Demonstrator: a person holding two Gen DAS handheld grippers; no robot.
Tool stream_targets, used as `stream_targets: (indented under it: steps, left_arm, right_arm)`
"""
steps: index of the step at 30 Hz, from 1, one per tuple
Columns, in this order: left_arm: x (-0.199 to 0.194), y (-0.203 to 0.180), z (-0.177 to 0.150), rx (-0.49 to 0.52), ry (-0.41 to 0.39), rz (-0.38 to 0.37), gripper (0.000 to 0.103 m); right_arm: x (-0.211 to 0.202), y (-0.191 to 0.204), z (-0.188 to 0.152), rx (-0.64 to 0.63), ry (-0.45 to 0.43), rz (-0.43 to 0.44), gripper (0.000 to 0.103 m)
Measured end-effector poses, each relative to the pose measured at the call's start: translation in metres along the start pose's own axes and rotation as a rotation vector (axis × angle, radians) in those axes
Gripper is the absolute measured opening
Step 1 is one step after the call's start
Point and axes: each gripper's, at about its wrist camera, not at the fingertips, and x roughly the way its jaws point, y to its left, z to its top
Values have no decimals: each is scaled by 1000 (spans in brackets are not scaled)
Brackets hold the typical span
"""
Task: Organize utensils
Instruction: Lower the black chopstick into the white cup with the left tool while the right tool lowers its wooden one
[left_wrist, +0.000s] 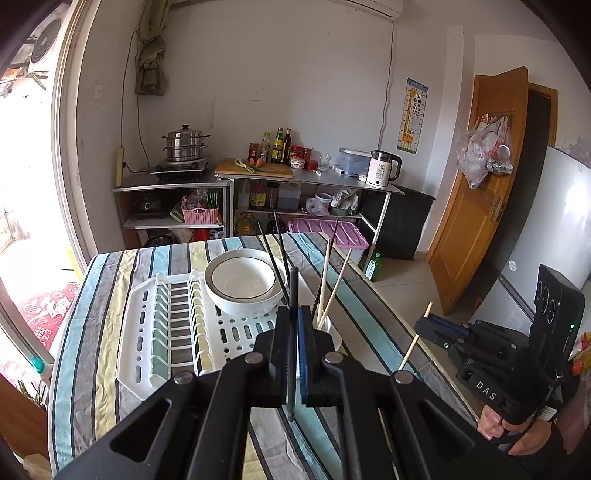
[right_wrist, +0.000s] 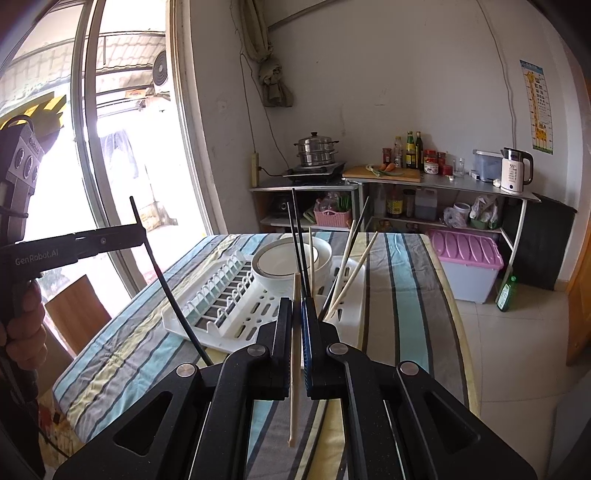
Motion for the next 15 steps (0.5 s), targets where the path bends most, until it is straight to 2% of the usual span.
stream_targets:
  steps: [7,15]
  left_arm:
    - [16,-3,39,-6,-19,-17,4]
    - [45,-7,68,0,-6,-22,4]
  right_arm:
    - [10,-7,24,0,-26,-8,5]
    - [30,-12,46,2,-44,-5,5]
